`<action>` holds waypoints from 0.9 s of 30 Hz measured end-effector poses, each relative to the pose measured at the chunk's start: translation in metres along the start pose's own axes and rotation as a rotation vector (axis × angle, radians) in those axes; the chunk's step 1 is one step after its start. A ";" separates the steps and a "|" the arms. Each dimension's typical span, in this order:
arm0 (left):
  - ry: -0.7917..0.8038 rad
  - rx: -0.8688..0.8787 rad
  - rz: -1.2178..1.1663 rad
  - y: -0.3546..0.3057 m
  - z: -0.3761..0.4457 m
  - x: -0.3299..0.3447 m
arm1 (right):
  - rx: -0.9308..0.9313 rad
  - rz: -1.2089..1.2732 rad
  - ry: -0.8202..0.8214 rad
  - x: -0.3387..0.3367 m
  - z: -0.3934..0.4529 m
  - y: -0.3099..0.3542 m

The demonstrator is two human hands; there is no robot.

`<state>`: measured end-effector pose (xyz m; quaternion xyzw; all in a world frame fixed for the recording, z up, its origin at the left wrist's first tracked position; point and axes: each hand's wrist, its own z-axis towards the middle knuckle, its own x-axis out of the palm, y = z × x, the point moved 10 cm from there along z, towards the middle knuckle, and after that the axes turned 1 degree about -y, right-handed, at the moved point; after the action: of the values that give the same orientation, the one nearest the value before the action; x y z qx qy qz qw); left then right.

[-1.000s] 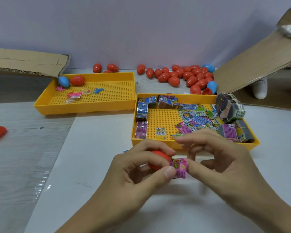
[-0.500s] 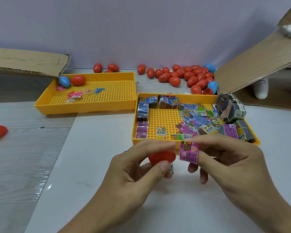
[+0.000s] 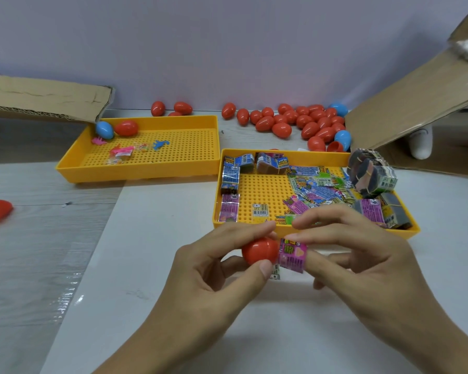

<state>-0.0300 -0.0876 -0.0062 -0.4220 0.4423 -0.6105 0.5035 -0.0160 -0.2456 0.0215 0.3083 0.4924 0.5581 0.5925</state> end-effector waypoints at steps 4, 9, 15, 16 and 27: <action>-0.009 0.001 0.027 0.002 -0.001 -0.001 | -0.043 -0.018 0.001 0.001 0.000 0.003; 0.012 0.018 0.083 0.003 -0.001 0.002 | -0.055 -0.030 0.025 0.005 -0.001 0.002; 0.023 0.047 0.069 0.001 -0.001 0.003 | -0.043 -0.055 0.021 0.004 -0.001 0.000; 0.023 0.050 0.066 0.000 -0.001 0.004 | -0.043 -0.072 0.022 0.004 -0.001 0.000; -0.051 0.144 0.172 -0.009 -0.001 -0.001 | 0.020 -0.102 0.065 0.008 0.000 -0.002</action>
<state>-0.0335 -0.0857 0.0022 -0.3608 0.4190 -0.5843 0.5940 -0.0166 -0.2384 0.0176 0.2702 0.5320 0.5319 0.6008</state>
